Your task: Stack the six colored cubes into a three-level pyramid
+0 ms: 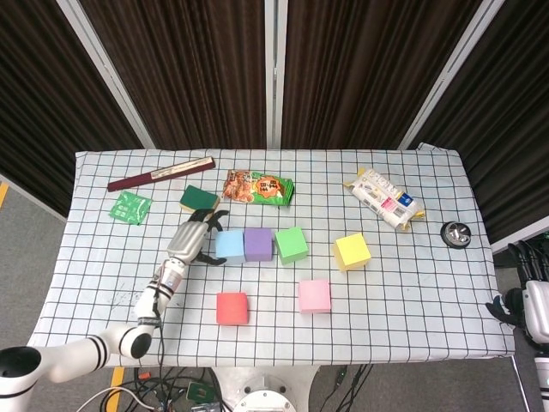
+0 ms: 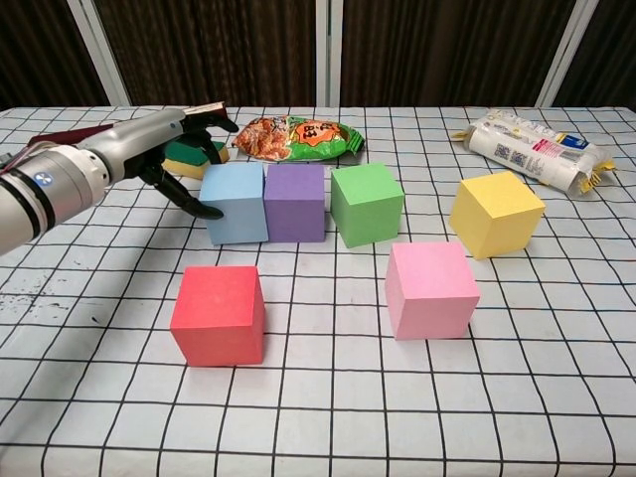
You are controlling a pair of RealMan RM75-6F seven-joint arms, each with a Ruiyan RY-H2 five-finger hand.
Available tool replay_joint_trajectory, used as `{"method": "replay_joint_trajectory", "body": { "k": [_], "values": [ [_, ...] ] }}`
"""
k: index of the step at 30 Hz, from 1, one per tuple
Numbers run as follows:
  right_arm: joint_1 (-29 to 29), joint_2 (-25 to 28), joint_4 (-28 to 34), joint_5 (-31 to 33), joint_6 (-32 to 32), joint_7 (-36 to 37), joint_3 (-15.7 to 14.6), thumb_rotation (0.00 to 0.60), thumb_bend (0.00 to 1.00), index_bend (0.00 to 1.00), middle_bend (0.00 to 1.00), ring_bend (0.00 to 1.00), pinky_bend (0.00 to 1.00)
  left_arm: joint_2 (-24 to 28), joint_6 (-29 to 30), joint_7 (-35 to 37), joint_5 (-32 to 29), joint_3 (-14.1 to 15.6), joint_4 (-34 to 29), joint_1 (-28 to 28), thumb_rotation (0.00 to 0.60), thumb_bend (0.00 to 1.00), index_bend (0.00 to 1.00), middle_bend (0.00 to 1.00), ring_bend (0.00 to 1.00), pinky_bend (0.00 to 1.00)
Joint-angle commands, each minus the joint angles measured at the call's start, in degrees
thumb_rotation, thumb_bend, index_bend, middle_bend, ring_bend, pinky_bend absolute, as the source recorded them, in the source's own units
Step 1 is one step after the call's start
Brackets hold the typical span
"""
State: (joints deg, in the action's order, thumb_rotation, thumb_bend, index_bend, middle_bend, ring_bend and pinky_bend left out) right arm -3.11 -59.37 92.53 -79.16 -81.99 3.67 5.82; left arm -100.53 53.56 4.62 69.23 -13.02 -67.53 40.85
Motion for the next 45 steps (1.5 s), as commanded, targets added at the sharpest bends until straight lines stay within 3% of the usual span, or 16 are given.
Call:
{"method": "replay_joint_trajectory", "body": {
  "k": [1,45],
  "values": [
    [0.01,-0.01,-0.06,0.05,0.03,0.09,0.02,0.6,0.04,0.0,0.0,0.0,0.0,-0.34,-0.13,0.14,-0.12,-0.2,0.27,0.19,0.6,0.13,0.13,0.45,0.1,0.08],
    [0.23,-0.11,-1.03,0.46,0.5,0.93,-0.05,0.6,0.04,0.0,0.0,0.0,0.0,-3.11,-0.02,-1.17,-1.02,-1.1,3.43,1.08,0.6,0.13,0.13,0.47,0.11,0.08]
  ]
}}
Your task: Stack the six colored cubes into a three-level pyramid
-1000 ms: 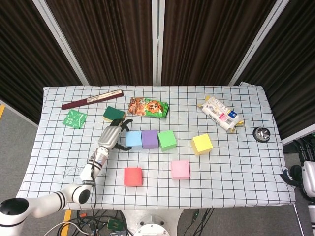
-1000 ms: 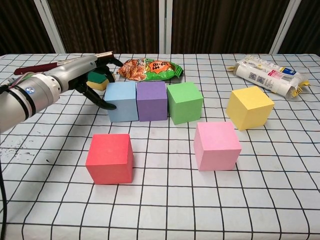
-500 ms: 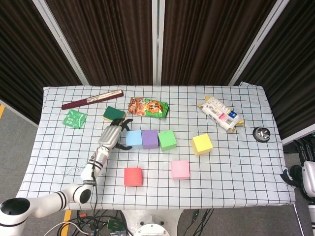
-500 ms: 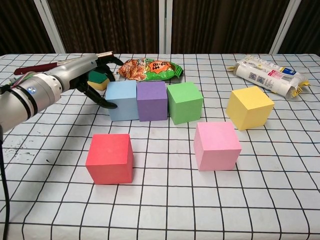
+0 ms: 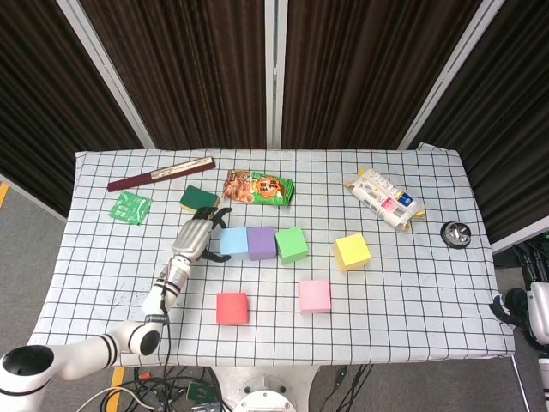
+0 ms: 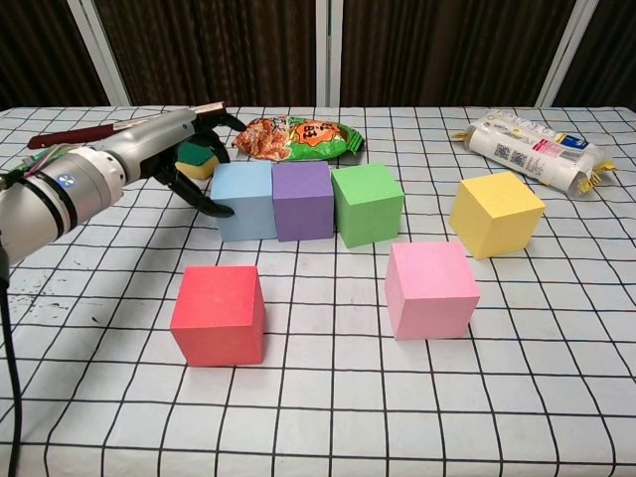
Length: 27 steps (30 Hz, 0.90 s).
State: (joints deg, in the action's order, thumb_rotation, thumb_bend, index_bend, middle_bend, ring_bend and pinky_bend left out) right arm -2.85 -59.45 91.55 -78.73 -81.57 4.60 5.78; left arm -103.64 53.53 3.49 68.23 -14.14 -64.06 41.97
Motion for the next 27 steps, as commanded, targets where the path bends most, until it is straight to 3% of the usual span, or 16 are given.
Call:
{"method": "replay_joint_trajectory", "body": {
  "k": [1,20,27],
  "values": [
    [-0.06,-0.08,-0.09,0.06,0.18,0.04,-0.02,0.6,0.04,0.0,0.0,0.0,0.0,0.0,0.01,-0.1,-0.05,0.07,-0.1,-0.08,0.6,0.13,0.13,0.47,0.11,0.08],
    [-0.16,-0.64,-1.04,0.31,1.13,0.66,-0.31,0.6,0.05,0.0,0.0,0.0,0.0,-0.85,0.04,-0.47,-0.15,0.21,0.3,-0.14,0.6,0.13,0.13,0.44,0.11,0.07],
    [-0.09,-0.73,-1.42,0.45,1.14,0.94,-0.27,0.6,0.05,0.0,0.0,0.0,0.0,-1.2,-0.3,0.39,0.34,0.53,0.92,-0.16,0.6,0.13,0.13,0.36,0.11,0.07]
  ]
}}
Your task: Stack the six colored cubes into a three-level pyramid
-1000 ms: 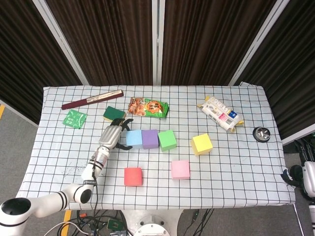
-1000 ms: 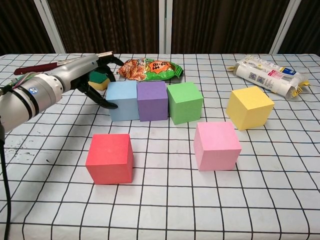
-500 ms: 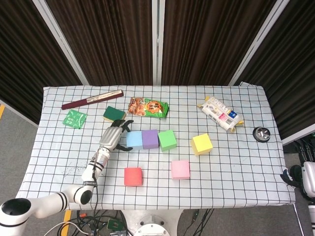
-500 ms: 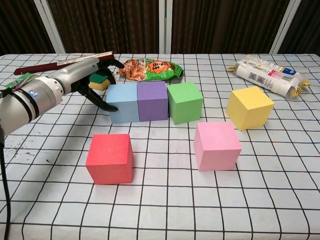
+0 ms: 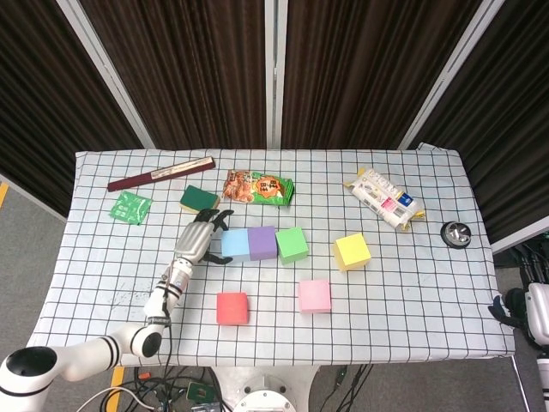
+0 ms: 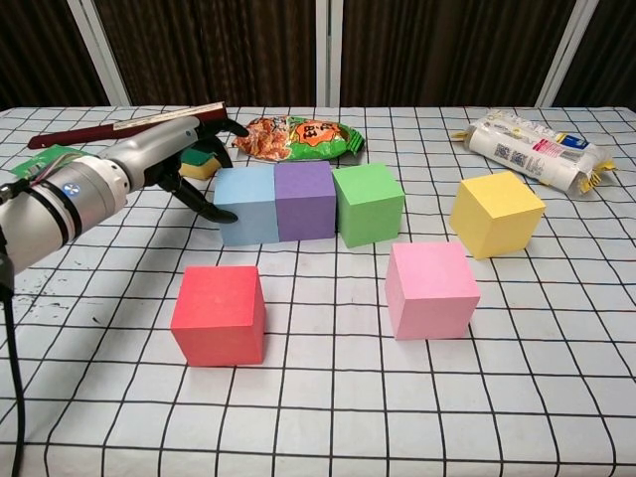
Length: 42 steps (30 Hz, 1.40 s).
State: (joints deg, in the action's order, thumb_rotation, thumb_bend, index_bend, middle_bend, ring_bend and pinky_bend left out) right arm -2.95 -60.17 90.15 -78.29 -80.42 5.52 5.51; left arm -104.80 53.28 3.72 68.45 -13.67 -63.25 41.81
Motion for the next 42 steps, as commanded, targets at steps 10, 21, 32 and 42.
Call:
{"method": "replay_joint_trajectory", "body": {
  "k": [10,21,32,42],
  "values": [
    [-0.03,-0.04,-0.11,-0.08,0.21,-0.06,-0.1,0.6,0.05,0.0,0.0,0.0,0.0,0.31,-0.16,2.19,1.4,0.33,0.17,-0.05,0.6,0.11,0.12,0.28,0.11,0.07],
    [-0.47,0.19,0.11,-0.78,0.96,-0.15,-0.44,0.6,0.05,0.0,0.0,0.0,0.0,2.65,0.8,3.79,2.88,0.96,-3.24,-1.0,0.6,0.06,0.11,0.19,0.11,0.06],
    [-8.14,3.77,2.24,-3.59,8.02,-2.01,2.15,0.6,0.06,0.0,0.0,0.0,0.0,14.73,9.29,-1.14,4.88,1.58,-14.97,-6.48,0.6,0.02,0.11,0.16,0.06,0.07],
    [-22.51,2.24,3.19,-8.66,20.95,-2.63,5.41,0.6,0.06,0.0,0.02,0.0,0.0,24.0,18.3,-3.75,5.41,6.45,-21.46,-16.25,0.6,0.0,0.11,0.16,0.04,0.07]
  ]
}}
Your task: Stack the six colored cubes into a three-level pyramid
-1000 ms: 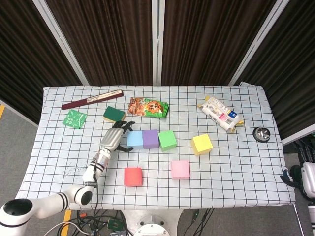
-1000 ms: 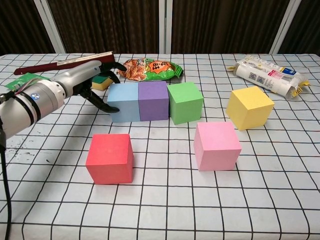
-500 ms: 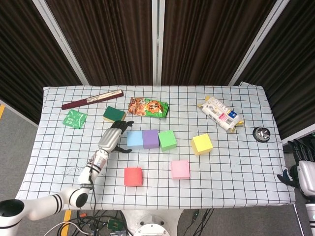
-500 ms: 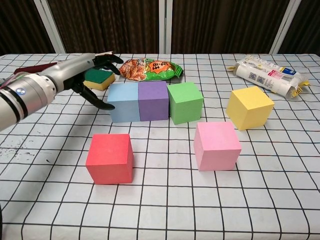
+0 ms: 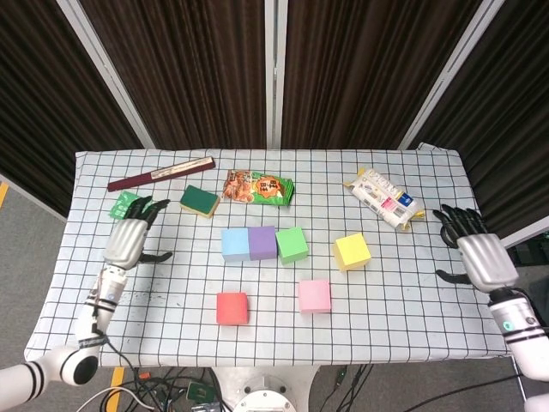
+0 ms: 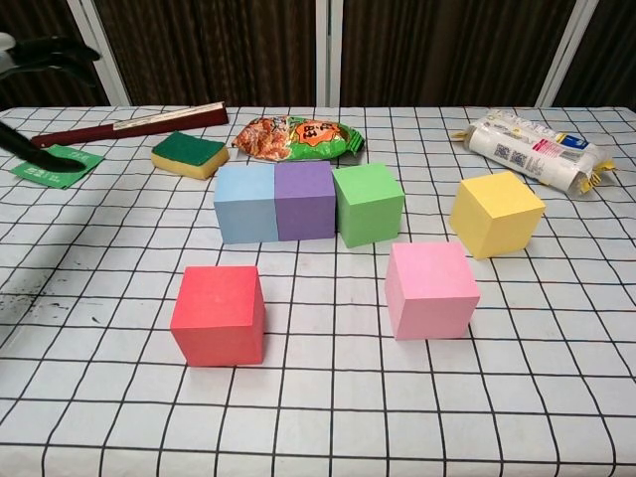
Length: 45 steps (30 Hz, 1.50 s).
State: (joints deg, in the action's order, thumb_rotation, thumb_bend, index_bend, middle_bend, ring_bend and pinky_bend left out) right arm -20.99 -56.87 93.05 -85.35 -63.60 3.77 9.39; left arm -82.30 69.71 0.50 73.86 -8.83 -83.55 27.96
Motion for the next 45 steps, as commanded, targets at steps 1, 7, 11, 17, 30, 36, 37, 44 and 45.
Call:
{"method": "replay_joint_trajectory", "body": {
  "k": [1,7,11,17,30,36,37,44,45],
  "values": [
    [-6.34,-1.66,0.31,-1.4,6.11,-1.62,1.95,0.6,0.06,0.0,0.02,0.0,0.0,2.04,2.54,-0.53,-0.18,2.03,-1.41,-3.37,0.6,0.0,0.11,0.16,0.04,0.07],
    [-14.79,-6.41,-0.43,0.95,16.85,-1.62,2.45,0.6,0.06,0.0,0.02,0.0,0.0,3.46,6.87,1.01,1.38,3.52,-1.75,-7.37,0.6,0.0,0.11,0.16,0.04,0.07],
    [-18.9,-10.01,-1.37,2.08,21.41,-1.33,2.34,0.6,0.04,0.0,0.02,0.0,0.0,3.98,8.96,1.63,3.83,5.12,-0.25,-9.29,0.6,0.0,0.11,0.16,0.04,0.07],
    [-23.87,-15.34,-3.92,4.58,26.15,-4.37,1.96,0.6,0.03,0.0,0.02,0.0,0.0,5.47,10.44,4.64,7.48,8.0,0.77,-11.87,0.6,0.0,0.11,0.16,0.04,0.07],
    [-28.88,-24.09,-8.56,14.28,27.71,-12.52,1.52,0.6,0.03,0.0,0.02,0.0,0.0,5.87,13.62,11.85,10.6,10.18,3.55,-16.64,0.6,0.0,0.11,0.16,0.04,0.07],
    [-30.19,-28.09,-11.67,16.72,26.29,-14.35,1.51,0.6,0.04,0.0,0.04,0.0,0.0,5.82,14.19,14.48,10.67,10.03,5.38,-18.06,0.6,0.0,0.11,0.16,0.04,0.07],
    [-30.54,-28.82,-12.42,17.31,26.3,-14.58,1.57,0.6,0.04,0.0,0.04,0.0,0.0,5.82,14.16,14.8,10.7,10.07,5.69,-18.3,0.6,0.0,0.11,0.16,0.04,0.07],
    [-31.81,-32.87,-16.39,20.01,24.83,-15.85,2.04,0.6,0.04,0.0,0.1,0.0,0.0,5.45,13.09,16.23,10.68,10.04,7.42,-18.94,0.6,0.0,0.11,0.16,0.04,0.07],
    [-31.97,-33.16,-16.73,20.26,24.8,-16.04,2.03,0.6,0.04,0.0,0.11,0.0,0.0,5.4,13.0,16.37,10.72,9.97,7.61,-18.96,0.6,0.0,0.11,0.16,0.04,0.07]
  ]
}}
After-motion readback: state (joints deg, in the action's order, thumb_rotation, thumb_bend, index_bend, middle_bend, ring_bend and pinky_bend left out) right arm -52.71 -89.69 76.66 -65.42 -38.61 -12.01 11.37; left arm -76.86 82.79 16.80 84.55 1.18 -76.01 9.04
